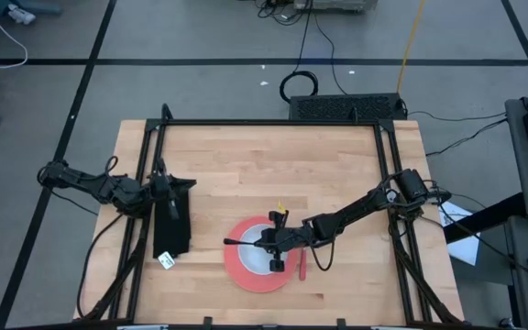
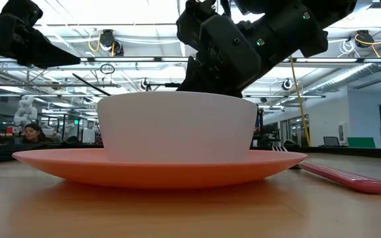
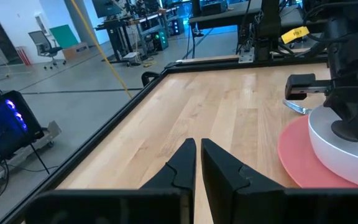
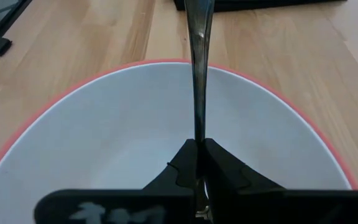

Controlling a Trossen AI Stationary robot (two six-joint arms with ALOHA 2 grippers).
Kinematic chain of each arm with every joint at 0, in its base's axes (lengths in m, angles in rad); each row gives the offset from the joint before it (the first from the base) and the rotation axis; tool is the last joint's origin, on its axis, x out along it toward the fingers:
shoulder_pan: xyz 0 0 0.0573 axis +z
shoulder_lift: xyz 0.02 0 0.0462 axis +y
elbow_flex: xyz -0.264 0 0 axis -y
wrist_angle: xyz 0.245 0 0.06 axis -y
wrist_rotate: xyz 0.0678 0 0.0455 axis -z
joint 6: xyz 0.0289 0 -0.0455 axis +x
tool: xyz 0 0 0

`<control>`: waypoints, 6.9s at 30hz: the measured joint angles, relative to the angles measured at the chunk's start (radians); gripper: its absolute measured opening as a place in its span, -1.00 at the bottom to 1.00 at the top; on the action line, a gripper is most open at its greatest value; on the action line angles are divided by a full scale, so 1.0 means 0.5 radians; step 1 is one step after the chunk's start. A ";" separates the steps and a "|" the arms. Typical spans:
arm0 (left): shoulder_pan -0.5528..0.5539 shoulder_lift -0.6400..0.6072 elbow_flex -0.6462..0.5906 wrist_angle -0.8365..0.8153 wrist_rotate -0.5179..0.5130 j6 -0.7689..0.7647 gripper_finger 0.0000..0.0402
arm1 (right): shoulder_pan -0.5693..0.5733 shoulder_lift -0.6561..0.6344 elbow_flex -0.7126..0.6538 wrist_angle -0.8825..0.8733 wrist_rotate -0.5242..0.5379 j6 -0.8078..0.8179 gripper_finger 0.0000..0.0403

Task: Set table place
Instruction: Put the black spoon into the white bowl, then return to Home Position

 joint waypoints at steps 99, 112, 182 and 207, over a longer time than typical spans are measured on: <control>0.001 -0.004 -0.001 0.309 0.207 0.294 -0.98 | -0.150 -1.395 -1.375 0.877 -0.031 -0.237 -1.00; 0.000 -0.005 -0.001 0.473 0.518 0.351 -0.99 | -0.147 -2.140 -1.914 1.015 0.076 -0.272 -1.00; 0.983 -0.006 0.000 0.231 1.185 0.263 -0.87 | -0.761 -3.499 -2.193 0.065 -0.420 -0.222 -1.00; 0.982 -0.006 0.001 0.154 1.216 0.077 -0.87 | -0.761 -3.824 -2.193 -0.309 -0.420 -0.198 -1.00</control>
